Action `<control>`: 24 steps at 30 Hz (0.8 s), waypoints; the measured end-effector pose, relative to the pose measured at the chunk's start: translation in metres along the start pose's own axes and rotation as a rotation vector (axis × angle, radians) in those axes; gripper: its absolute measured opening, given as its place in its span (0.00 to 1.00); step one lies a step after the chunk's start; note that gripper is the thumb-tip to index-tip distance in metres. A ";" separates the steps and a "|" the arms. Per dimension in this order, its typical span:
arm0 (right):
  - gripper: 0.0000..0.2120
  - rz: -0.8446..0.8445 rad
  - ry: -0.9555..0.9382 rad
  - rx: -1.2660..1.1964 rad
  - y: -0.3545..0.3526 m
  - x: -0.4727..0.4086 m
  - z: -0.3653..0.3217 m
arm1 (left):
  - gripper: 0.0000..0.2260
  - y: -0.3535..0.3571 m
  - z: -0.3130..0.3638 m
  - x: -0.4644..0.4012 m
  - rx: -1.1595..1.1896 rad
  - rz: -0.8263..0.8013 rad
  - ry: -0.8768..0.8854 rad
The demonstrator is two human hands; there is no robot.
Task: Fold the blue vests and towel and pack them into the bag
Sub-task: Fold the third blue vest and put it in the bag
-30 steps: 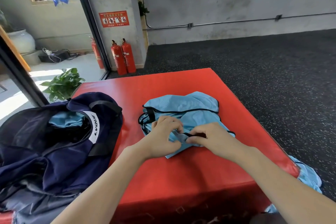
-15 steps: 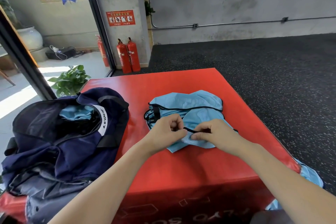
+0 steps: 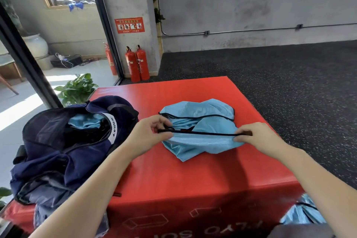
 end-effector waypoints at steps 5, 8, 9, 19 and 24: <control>0.13 0.046 0.026 0.049 -0.006 0.015 0.023 | 0.06 -0.019 -0.007 0.020 -0.353 0.018 0.048; 0.16 0.051 0.023 0.063 0.001 0.024 0.031 | 0.07 -0.027 -0.012 0.036 -0.415 0.043 0.078; 0.17 0.058 0.013 0.066 0.003 0.028 0.031 | 0.08 -0.028 -0.016 0.042 -0.429 0.048 0.081; 0.17 -0.335 -0.083 0.377 0.029 0.056 0.027 | 0.18 0.008 -0.063 0.102 -0.782 -0.337 0.178; 0.18 -0.258 -0.053 0.281 0.028 0.055 0.019 | 0.21 0.011 -0.061 0.104 -0.764 -0.269 0.192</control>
Point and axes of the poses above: each hand's wrist, its own x-axis away from the middle knuckle, its own y-axis out of the palm, z = x × y, the point moved 3 cm from there along -x, towards the middle knuckle, and after that the axes turned 11 degrees about x, right-handed, at the moved point
